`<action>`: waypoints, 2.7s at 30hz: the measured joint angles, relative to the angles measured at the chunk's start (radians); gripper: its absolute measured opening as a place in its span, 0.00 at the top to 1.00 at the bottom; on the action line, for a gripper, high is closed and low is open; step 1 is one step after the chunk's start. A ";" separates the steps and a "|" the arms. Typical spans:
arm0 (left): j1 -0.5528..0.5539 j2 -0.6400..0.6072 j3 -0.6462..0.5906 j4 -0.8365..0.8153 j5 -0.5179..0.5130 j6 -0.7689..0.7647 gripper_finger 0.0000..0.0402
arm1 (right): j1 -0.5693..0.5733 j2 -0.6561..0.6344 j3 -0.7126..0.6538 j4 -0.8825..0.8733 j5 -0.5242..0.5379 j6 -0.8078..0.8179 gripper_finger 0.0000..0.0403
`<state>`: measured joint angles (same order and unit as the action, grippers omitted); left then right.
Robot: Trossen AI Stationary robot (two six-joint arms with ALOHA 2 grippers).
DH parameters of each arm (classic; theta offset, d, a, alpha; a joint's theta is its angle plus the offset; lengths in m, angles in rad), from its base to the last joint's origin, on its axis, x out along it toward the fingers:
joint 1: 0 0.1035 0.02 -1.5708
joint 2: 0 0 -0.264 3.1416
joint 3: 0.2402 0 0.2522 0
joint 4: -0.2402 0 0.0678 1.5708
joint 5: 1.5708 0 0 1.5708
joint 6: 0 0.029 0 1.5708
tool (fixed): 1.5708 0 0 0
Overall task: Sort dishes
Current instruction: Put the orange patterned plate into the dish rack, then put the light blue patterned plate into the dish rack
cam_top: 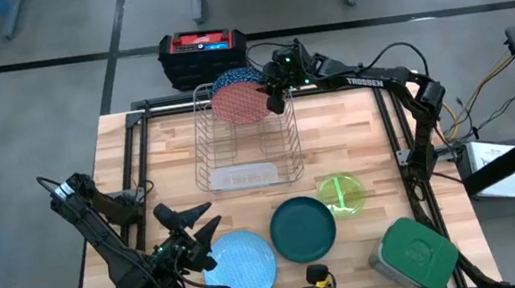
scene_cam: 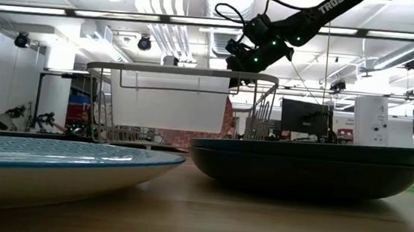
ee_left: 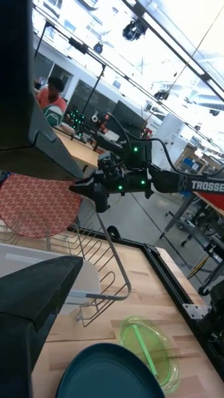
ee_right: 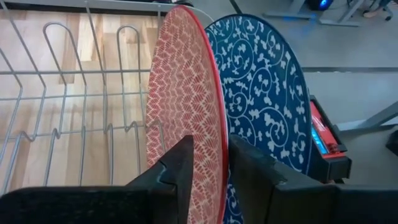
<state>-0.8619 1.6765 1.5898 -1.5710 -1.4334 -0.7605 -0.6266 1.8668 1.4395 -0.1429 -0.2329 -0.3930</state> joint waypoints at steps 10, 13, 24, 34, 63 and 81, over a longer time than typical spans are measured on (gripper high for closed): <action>0.007 0.000 0.000 0.000 0.001 -0.066 0.50 | 0.000 -0.051 0.051 -0.153 0.149 -0.008 0.73; 0.023 0.000 0.000 0.000 0.004 -0.093 0.50 | 0.000 -0.081 0.064 -0.218 0.155 0.015 0.72; 0.127 0.003 -0.003 0.055 0.415 -0.217 0.50 | 0.076 -0.236 0.037 -0.536 -0.030 0.161 0.74; 0.095 0.059 -0.060 0.352 0.715 -0.145 0.57 | 0.283 -0.411 -0.135 -0.525 -0.108 0.239 0.79; 0.028 0.187 -0.318 0.828 0.981 -0.249 0.62 | 0.754 -0.231 -0.371 0.126 0.052 0.507 0.85; -0.012 0.187 -0.458 0.925 0.981 -0.380 0.62 | 0.768 0.027 -0.120 0.001 0.131 0.470 0.78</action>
<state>-0.8738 1.8637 1.1313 -0.6465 -0.4526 -1.1401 0.1416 1.8935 1.3196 -0.1421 -0.1015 0.0772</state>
